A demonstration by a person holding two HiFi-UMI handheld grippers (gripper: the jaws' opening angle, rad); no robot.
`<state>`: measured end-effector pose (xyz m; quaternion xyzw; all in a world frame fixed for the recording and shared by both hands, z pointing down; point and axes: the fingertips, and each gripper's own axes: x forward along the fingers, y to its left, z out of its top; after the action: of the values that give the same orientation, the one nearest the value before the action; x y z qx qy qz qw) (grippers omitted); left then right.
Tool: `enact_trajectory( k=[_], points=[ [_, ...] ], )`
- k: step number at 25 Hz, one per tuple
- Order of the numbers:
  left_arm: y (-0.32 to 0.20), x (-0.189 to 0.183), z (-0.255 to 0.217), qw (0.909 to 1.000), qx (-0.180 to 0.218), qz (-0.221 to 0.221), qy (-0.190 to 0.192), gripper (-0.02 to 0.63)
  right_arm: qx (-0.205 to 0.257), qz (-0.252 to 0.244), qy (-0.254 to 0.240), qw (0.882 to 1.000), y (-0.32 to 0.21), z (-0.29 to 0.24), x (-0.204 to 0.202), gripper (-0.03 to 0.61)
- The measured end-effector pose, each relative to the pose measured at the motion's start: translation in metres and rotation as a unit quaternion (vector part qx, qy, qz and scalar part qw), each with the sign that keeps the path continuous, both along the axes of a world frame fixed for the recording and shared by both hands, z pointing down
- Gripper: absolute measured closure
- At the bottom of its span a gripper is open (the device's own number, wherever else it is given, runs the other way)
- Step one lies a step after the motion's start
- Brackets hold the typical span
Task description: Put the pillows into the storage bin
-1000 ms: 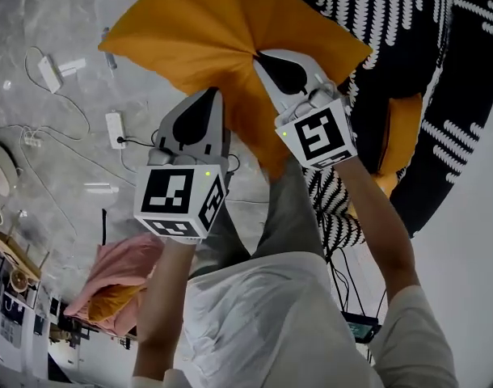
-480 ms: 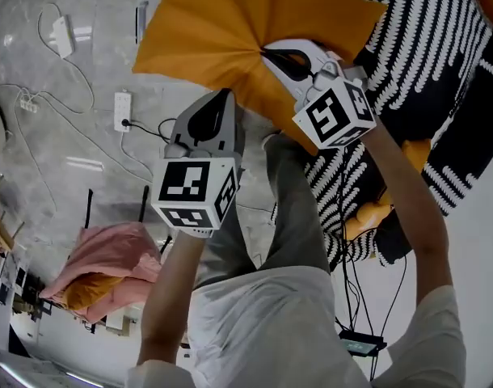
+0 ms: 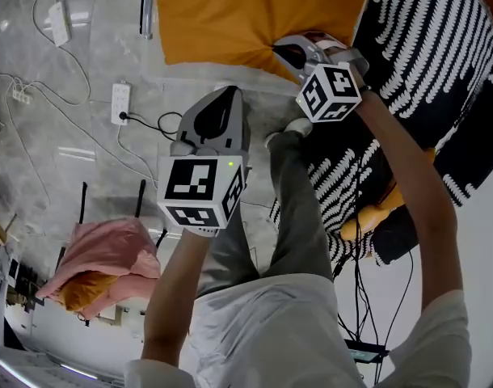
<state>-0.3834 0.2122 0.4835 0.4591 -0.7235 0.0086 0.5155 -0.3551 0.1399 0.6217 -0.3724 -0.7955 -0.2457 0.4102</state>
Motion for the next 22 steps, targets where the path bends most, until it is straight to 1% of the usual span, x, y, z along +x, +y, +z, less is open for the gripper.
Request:
enact_trajectory(
  k=[4, 8, 10, 12, 15, 16, 22],
  points=[
    [0.002, 0.005, 0.019, 1.0000, -0.002, 0.004, 0.002, 0.604, 0.013, 0.017, 0.032, 0.999, 0.002, 0.048, 0.024, 0.561],
    [0.004, 0.015, 0.036, 0.9998, -0.004, 0.018, 0.009, 0.604, 0.034, 0.053, 0.070, 0.996, -0.001, 0.091, 0.043, 0.560],
    [0.006, 0.018, 0.045, 0.9997, -0.008, 0.021, 0.011, 0.604, 0.038, 0.075, 0.088, 0.993, -0.003, 0.113, 0.048, 0.558],
    [0.007, 0.024, 0.053, 0.9996, -0.010, 0.023, 0.014, 0.604, 0.032, 0.113, 0.102, 0.988, -0.007, 0.128, 0.051, 0.568],
    [0.006, 0.034, 0.059, 0.9994, -0.011, 0.029, 0.016, 0.604, 0.003, 0.191, 0.101, 0.976, -0.016, 0.128, 0.045, 0.568],
    [0.006, 0.038, 0.060, 0.9993, -0.011, 0.031, 0.016, 0.604, -0.006, 0.209, 0.096, 0.973, -0.017, 0.124, 0.042, 0.567],
    [0.006, 0.060, 0.051, 0.9990, -0.008, 0.044, 0.007, 0.604, -0.038, 0.243, 0.058, 0.968, -0.010, 0.091, 0.043, 0.566]
  ],
)
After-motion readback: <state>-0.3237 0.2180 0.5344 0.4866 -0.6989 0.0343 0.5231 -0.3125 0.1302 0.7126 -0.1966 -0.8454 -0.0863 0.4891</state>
